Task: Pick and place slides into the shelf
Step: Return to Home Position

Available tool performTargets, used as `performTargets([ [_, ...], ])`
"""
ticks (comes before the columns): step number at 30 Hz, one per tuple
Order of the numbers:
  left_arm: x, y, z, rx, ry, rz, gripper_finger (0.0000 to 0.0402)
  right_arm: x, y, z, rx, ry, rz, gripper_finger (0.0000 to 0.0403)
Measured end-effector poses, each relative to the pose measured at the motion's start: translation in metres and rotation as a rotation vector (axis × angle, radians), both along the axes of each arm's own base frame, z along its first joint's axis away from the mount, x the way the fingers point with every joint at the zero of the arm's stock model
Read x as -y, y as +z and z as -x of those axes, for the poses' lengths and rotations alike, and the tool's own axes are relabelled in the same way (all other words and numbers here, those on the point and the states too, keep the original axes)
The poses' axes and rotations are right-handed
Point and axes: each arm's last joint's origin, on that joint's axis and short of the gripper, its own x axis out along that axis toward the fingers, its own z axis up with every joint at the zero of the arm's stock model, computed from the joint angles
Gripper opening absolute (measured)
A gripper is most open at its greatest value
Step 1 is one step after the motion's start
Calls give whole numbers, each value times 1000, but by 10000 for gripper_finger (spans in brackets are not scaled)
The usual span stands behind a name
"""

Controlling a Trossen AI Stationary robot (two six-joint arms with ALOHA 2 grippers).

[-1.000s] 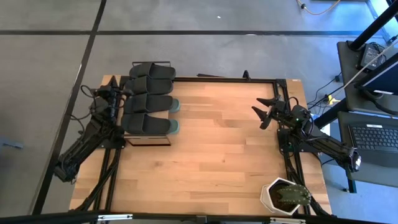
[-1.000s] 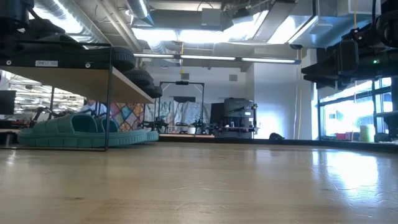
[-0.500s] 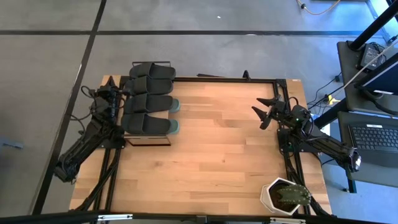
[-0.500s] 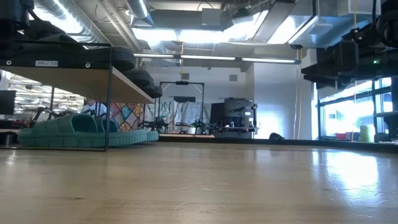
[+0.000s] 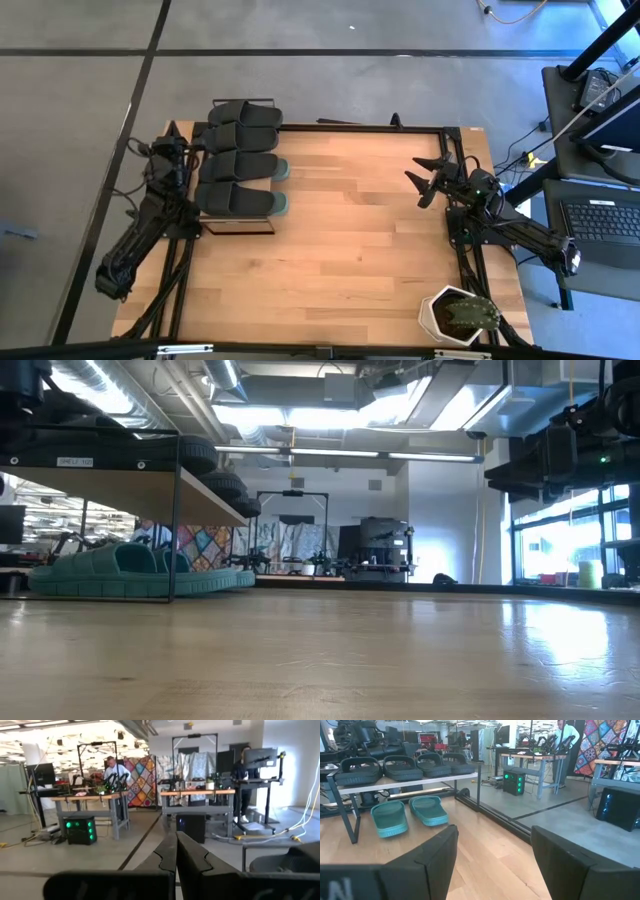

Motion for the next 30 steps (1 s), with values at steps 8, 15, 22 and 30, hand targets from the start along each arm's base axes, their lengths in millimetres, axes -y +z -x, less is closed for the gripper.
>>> performTargets([
  [8, -1, -3, 0, -12, 4, 26, 0, 0, 3, 0, 17, -3, 38, 251],
  [15, -1, -3, 0, -11, 4, 26, 0, 0, 0, 0, -14, -3, 21, 251],
  [22, 0, -2, 0, -10, 4, 24, 0, 0, 0, 0, -13, -2, 18, 251],
  [30, 0, -2, 0, -10, 5, 24, 0, 0, 0, 0, -13, -2, 19, 251],
])
